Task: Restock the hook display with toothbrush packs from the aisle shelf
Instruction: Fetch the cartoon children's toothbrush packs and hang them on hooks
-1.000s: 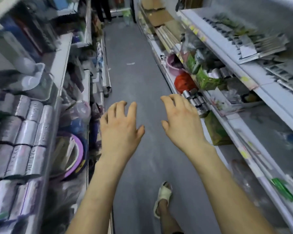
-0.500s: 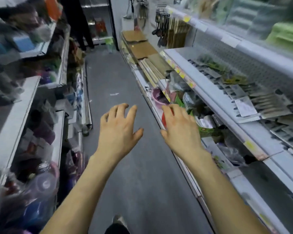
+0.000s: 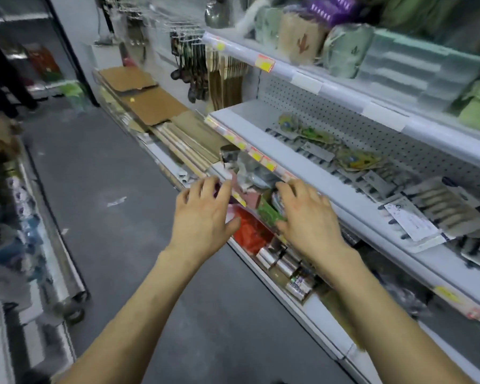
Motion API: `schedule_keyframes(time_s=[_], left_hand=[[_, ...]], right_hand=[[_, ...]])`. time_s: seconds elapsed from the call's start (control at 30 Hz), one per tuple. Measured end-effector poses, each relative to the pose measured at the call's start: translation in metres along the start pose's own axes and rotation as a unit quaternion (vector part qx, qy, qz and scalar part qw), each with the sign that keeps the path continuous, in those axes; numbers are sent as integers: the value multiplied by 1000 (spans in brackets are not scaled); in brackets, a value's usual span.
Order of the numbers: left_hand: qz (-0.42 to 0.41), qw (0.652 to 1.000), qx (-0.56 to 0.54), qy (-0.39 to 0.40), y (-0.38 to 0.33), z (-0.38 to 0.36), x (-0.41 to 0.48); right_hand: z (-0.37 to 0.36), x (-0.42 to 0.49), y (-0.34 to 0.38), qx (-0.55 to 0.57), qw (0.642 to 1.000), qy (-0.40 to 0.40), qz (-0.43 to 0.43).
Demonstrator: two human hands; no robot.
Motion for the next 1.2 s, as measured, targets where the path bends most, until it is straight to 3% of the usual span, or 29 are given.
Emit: schedule_keyframes(time_s=[0.5,0.77,1.1,1.2], left_hand=[[-175,984,-27,11,-41,-127,251],[-208,974,-79,51,-71,-238,349],[-245,964,-96,33,-120,-345,487],[-239,965,-105,29,-139,-367,525]], right_hand=[[-98,166,-107,23,984,-62,-165],[-176,216,-172,23,971,-26,-236],[-253,282,-264,25,928,-21,-372],[-270,297,-291,9,917,-52,-396]])
Point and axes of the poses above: each hand's wrist, its own x-axis towards the middle knuckle, its own z-axis out of the back of the hand, y = z × x, the point moved 5 cm from there along x, towards the middle knuckle, and after that the axes turned 13 degrees about z, right-handed, at the moved point
